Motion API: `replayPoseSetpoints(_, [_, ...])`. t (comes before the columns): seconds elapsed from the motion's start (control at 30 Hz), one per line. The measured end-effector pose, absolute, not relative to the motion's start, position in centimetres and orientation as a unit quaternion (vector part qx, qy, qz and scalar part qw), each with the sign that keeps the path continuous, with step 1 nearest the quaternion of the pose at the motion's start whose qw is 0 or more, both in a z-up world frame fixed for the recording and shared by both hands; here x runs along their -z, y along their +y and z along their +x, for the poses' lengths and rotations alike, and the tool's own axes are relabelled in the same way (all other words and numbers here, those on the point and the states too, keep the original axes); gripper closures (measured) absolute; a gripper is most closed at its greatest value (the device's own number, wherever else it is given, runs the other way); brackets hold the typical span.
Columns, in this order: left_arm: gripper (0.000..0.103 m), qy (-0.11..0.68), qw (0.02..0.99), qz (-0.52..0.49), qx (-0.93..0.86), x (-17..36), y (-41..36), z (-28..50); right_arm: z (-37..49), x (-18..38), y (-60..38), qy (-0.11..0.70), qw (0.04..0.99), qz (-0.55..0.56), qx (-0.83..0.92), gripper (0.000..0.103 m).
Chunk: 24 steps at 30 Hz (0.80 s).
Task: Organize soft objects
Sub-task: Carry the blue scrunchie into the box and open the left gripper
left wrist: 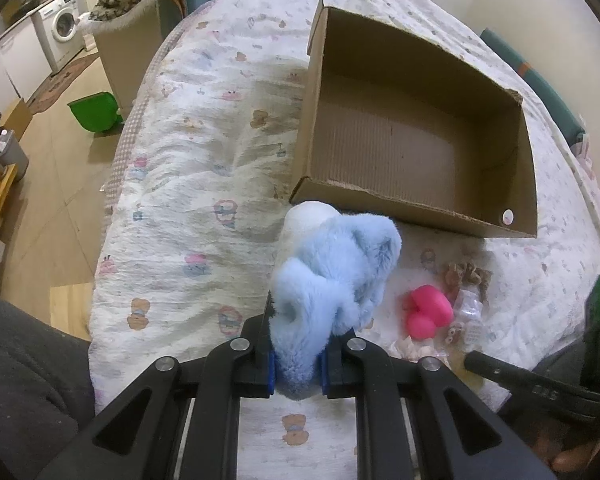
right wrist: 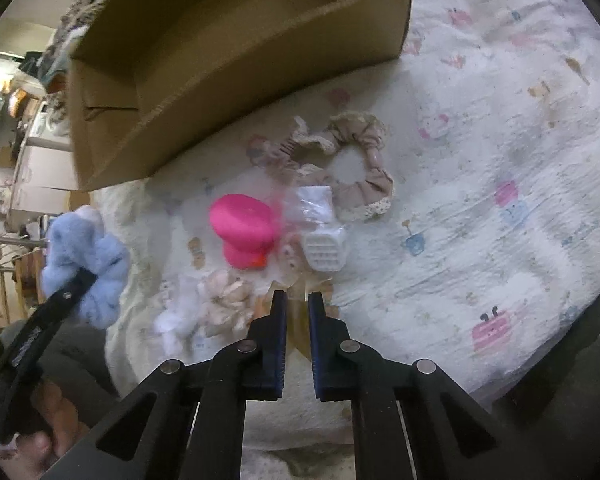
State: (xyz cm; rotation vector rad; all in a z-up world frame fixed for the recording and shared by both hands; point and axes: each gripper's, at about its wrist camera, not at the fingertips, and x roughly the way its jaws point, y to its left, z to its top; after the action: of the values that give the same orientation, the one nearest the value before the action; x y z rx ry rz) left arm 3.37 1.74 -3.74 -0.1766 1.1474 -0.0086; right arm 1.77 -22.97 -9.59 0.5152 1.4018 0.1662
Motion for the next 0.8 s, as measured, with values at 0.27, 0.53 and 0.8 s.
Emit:
replayPoseSetpoints(0.27, [0.089,0.515,0.852,-0.097,0.007,1.1,2.3,3.4,1.9,3.9,-24.5,0.574,0.769,0.259,-0.111,0.092])
replayPoseSetpoints(0.53, [0.089,0.47,0.88,-0.066,0.018,-2.4,1.1,5.6,4.7,-2.3,-24.3,0.493,0.832,0.216,-0.133,0.092])
replayPoseSetpoints(0.8, [0.089,0.461,0.886,-0.04,0.026,-1.9,-0.5,10.2,9.1,-1.7,-23.4,0.454,0.869,0.151,-0.121,0.091])
